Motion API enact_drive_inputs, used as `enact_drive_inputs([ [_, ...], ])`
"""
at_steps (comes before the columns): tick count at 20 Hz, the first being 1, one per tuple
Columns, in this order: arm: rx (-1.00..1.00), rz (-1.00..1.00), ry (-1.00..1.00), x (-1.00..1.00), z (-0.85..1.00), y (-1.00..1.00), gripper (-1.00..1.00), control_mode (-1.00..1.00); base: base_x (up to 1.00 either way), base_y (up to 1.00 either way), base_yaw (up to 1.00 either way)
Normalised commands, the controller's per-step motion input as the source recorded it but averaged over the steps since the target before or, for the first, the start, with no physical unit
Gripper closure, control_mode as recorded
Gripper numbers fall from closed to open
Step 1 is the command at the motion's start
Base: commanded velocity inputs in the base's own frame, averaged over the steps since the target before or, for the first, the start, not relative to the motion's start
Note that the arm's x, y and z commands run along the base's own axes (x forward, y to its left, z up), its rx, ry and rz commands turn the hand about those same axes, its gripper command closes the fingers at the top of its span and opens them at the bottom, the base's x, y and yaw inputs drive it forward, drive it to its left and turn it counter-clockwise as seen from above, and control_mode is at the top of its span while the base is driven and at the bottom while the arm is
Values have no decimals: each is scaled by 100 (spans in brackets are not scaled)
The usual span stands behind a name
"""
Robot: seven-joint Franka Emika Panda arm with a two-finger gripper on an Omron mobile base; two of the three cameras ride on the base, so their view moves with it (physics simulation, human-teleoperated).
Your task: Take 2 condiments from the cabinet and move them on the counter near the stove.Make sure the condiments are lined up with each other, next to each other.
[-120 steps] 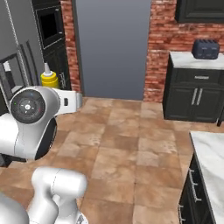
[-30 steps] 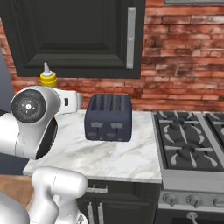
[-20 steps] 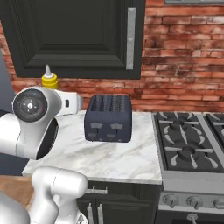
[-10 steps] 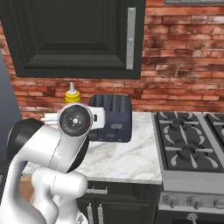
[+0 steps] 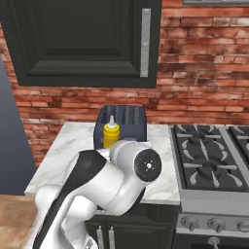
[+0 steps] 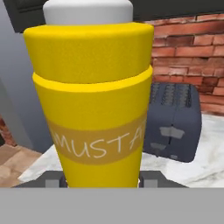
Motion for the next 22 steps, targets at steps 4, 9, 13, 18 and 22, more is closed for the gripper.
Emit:
enact_drive_inputs([
  [4, 0, 5, 0, 26, -52, -70, 100, -100, 0, 0, 0],
  [9, 0, 0, 1, 37, -50, -64, 100, -100, 0, 0, 0],
  [13, -4, 0, 0, 40, -56, -46, 100, -100, 0, 0, 0],
  [18, -9, 0, 2, 44, -54, -33, 100, -100, 0, 0, 0],
  [22, -8, 0, 3, 50, -49, -28, 100, -100, 0, 0, 0],
])
